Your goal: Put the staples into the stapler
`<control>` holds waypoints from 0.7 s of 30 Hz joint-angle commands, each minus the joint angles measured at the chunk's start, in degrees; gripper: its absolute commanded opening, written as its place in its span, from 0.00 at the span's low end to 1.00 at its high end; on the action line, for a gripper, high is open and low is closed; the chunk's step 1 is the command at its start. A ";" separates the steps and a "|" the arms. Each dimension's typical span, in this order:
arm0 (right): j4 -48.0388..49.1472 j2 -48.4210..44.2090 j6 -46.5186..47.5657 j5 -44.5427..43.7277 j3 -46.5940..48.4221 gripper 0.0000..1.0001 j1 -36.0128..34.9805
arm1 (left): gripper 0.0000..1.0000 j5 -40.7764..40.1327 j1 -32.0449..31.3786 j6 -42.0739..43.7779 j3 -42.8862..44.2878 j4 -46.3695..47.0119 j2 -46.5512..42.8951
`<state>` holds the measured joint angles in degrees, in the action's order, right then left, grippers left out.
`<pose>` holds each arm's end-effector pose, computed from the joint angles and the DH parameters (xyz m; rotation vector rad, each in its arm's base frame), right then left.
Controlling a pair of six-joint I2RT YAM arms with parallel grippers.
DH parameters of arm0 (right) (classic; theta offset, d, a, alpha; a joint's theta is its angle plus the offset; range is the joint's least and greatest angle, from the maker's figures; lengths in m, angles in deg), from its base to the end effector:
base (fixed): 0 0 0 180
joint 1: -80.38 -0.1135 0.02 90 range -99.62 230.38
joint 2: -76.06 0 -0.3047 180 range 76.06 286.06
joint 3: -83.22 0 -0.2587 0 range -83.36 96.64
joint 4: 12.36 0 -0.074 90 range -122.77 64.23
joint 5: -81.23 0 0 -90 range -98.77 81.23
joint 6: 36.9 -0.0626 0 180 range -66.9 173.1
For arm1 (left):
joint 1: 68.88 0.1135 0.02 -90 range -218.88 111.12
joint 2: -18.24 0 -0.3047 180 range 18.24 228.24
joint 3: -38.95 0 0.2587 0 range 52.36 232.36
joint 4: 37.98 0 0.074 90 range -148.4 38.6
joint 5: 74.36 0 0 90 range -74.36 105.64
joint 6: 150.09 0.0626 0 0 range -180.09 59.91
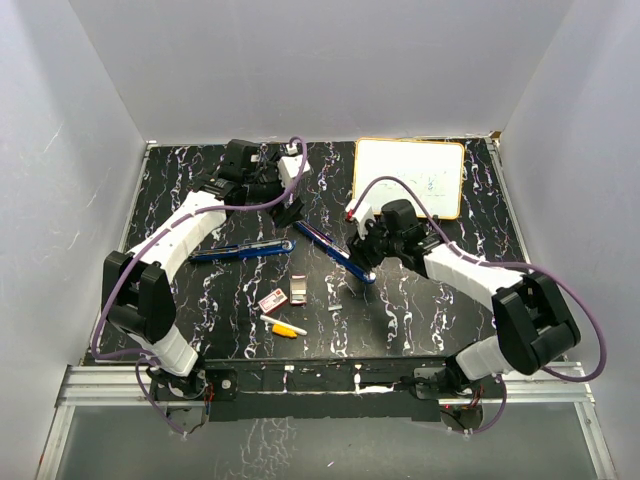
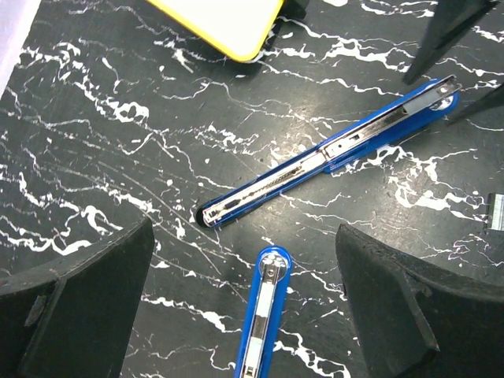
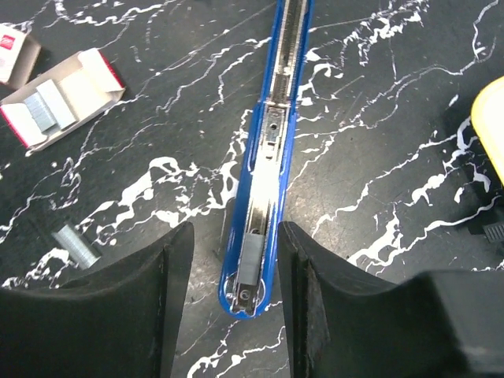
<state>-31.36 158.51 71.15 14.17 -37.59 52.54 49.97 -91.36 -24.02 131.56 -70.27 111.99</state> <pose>0.2672 0.1687 0.2249 -1.0816 2.0277 0.5492 0.3593 -0.1869 0.3432 1.3012 1.6235 -0.4988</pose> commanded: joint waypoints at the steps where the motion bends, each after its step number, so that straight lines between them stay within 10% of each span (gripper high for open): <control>1: -3.01 -5.14 5.33 6.59 1.96 0.50 0.11 | 0.97 -5.37 0.94 -4.37 2.19 0.51 -4.18; 11: -10.25 -5.55 12.69 15.80 -0.38 0.58 -6.46 | 0.97 -22.66 2.77 -18.40 4.46 2.29 -4.51; 21: -11.39 -1.00 17.38 12.17 -1.66 0.59 -12.37 | 0.97 -23.01 2.79 -18.40 0.64 -1.86 -6.95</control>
<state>-42.79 157.00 85.75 27.72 -38.35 41.46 26.47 -88.61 -40.98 133.64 -69.51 110.00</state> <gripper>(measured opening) 0.583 0.971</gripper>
